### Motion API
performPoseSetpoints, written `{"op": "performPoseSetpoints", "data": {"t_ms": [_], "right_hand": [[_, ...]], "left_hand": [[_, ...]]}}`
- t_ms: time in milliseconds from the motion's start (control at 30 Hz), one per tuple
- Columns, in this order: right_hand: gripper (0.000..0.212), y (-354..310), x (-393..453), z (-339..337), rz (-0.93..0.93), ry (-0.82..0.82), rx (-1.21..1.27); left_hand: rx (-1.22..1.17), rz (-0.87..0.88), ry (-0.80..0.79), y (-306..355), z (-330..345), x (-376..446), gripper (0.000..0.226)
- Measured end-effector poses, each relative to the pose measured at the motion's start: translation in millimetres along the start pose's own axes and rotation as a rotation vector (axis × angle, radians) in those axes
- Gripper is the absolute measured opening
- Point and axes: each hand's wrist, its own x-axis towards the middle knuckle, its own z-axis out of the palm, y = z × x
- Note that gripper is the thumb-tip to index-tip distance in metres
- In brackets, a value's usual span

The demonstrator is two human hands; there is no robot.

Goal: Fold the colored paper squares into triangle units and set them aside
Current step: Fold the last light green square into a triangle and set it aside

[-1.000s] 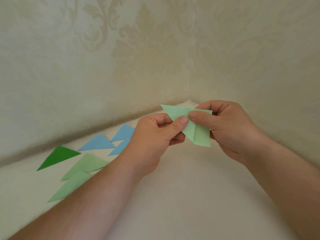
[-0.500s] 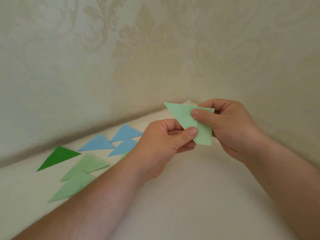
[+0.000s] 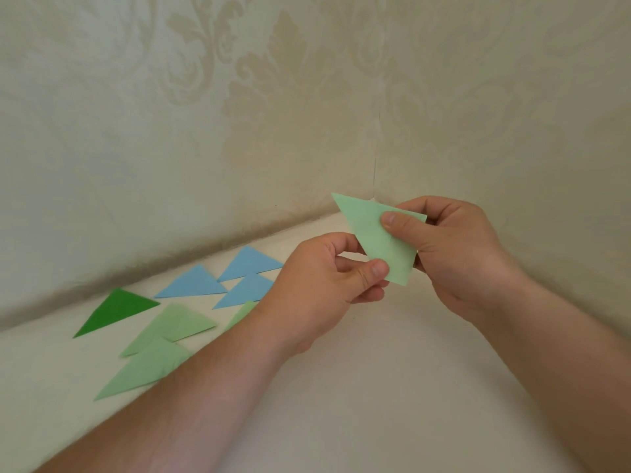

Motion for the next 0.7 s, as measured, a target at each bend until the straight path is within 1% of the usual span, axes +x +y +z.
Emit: {"op": "performPoseSetpoints", "data": {"t_ms": [100, 167, 267, 300, 367, 400, 433, 467, 500, 533, 567, 600, 633, 667, 700], "right_hand": [[0.007, 1, 1, 0, 0.02, 0.004, 0.025], [0.006, 0, 1, -1, 0.035, -0.007, 0.052], [0.005, 1, 1, -1, 0.052, -0.05, 0.063], [0.005, 1, 1, -1, 0.052, -0.062, 0.059], [0.011, 3, 2, -1, 0.018, -0.06, 0.015], [0.014, 3, 2, -1, -0.026, -0.046, -0.057], [0.016, 5, 2, -4, -0.088, -0.026, -0.178], [0.015, 6, 2, -6, -0.158, -0.017, -0.332], [0.013, 6, 1, -8, -0.227, -0.037, -0.486], [0.013, 6, -1, -9, -0.285, -0.079, -0.612], [0.012, 7, -4, -8, -0.323, -0.134, -0.691], [0.012, 7, -6, -7, -0.335, -0.191, -0.732], [0.012, 7, -8, -6, -0.336, -0.237, -0.743], [0.013, 7, -9, -5, -0.33, -0.262, -0.723], [0.013, 7, -8, -4, -0.321, -0.269, -0.67]], "left_hand": [[0.007, 0.025, 0.023, 0, -5, 1, 0.027], [0.001, 0.064, 0.105, 2, -8, 2, 0.029], [-0.074, 0.09, 0.228, 5, -10, 4, 0.03], [-0.082, 0.094, 0.259, 6, -9, 4, 0.032], [-0.043, 0.15, 0.372, 5, -11, 7, 0.043], [0.038, 0.212, 0.442, 4, -13, 6, 0.049], [0.196, 0.309, 0.507, 4, -17, 5, 0.054], [0.46, 0.444, 0.541, 4, -24, 5, 0.056], [0.764, 0.574, 0.534, 5, -30, 6, 0.056], [1.012, 0.66, 0.48, 6, -34, 6, 0.055], [1.149, 0.656, 0.395, 8, -35, 6, 0.055], [1.17, 0.573, 0.305, 9, -34, 6, 0.053], [1.141, 0.502, 0.23, 8, -32, 6, 0.045], [1.095, 0.475, 0.196, 5, -31, 6, 0.033], [1.036, 0.487, 0.197, 4, -30, 6, 0.021]]}}
